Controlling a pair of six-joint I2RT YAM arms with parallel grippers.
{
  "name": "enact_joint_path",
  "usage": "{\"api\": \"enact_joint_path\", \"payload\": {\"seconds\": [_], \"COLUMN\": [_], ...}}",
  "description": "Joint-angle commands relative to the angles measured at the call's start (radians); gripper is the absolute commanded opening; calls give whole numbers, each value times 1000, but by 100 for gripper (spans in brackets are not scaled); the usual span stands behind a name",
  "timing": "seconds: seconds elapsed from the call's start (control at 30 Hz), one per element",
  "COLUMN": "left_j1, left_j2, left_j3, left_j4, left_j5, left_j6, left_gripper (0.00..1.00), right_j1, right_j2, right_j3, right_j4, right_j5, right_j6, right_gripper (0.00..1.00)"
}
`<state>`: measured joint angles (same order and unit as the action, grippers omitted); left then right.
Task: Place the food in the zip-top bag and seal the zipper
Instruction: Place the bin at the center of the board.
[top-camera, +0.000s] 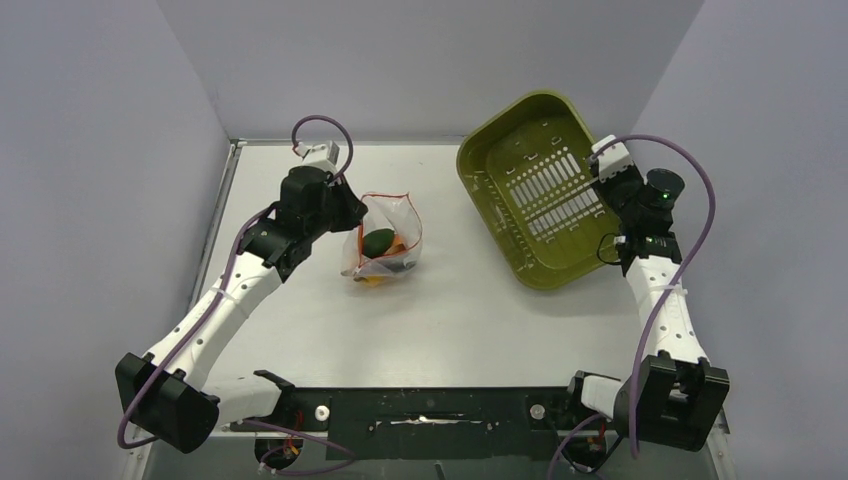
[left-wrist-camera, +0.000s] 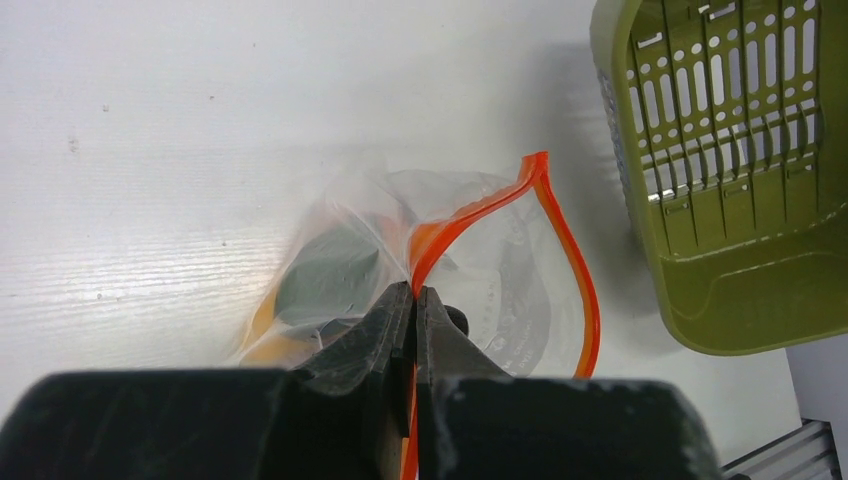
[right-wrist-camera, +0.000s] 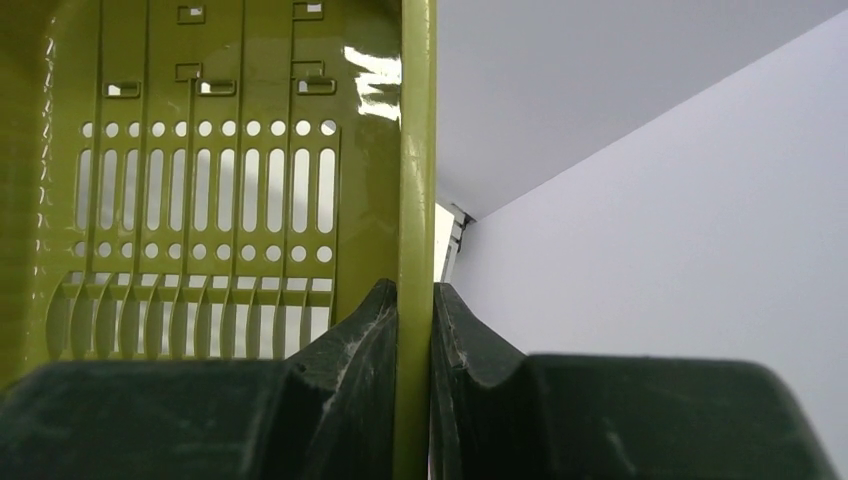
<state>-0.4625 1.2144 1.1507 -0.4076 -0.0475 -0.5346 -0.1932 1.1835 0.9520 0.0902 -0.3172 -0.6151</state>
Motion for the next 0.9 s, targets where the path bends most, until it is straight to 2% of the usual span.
{"api": "enact_joint_path", "payload": {"seconds": [0.0,0.17,0.4,0.63,0.87], "left_j1": [11,17,27,37,38], "left_j2": [-13,3,-6,-4,-6], "left_j3": [46,52,72,68,66], "left_j4": [85,111,83,93,68], "left_j5": [-25,11,-10,34,50], "left_j6": [7,-54,-24,-39,-22], "left_gripper": [0,0,0,0,0], "right_j1": [-47,-66,-113,-149,-163], "right_j2": [24,162,413,508,581], "right_j3": [122,178,418,466,507], "right_j4": [-15,-28,-217,-276,-324], "right_j5": [-90,-86,-13,11,70], "right_j6": [55,247,481,494,470], "right_gripper": [0,0,0,1,16]}}
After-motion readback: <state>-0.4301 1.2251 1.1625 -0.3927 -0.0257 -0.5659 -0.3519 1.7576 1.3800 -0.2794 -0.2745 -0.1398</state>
